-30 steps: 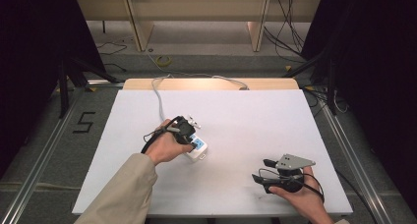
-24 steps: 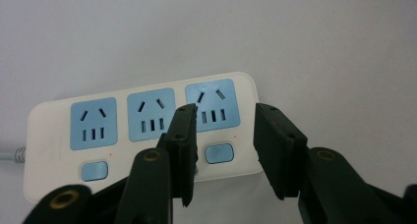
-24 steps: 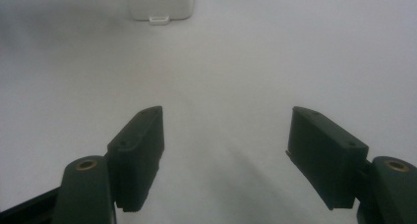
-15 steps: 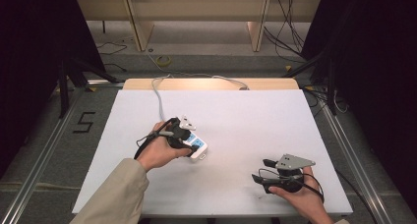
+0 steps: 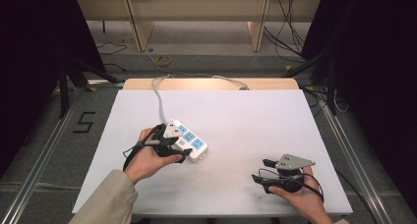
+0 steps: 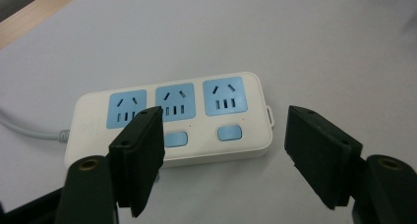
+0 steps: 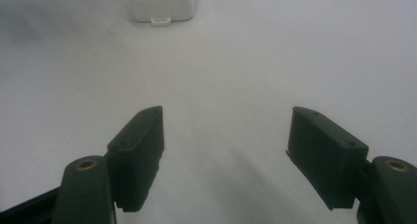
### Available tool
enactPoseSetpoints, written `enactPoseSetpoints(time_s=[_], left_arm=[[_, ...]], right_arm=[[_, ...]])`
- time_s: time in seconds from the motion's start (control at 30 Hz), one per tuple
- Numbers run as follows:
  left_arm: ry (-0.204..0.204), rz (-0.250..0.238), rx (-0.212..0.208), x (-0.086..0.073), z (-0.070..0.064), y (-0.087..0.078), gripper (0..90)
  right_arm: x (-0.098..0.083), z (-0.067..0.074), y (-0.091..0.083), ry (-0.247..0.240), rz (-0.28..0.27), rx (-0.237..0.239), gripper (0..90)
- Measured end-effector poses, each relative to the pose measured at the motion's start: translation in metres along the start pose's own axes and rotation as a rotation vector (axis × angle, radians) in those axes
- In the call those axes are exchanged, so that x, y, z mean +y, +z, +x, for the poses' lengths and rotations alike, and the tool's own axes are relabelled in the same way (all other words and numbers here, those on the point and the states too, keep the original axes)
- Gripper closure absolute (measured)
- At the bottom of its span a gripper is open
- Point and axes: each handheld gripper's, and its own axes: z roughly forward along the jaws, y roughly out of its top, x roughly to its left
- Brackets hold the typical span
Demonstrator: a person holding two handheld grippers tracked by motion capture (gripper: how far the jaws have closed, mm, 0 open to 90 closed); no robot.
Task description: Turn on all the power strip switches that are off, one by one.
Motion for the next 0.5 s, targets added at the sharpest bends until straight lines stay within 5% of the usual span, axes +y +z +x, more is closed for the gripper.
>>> enactPoseSetpoints(time_s=[0.5], left_arm=[[-0.051,-0.069,0.018,-0.053,0.004,-0.020,27.3]], right_arm=[[0.000,0.000,0.000,-0.002,0.001,0.001,30.6]])
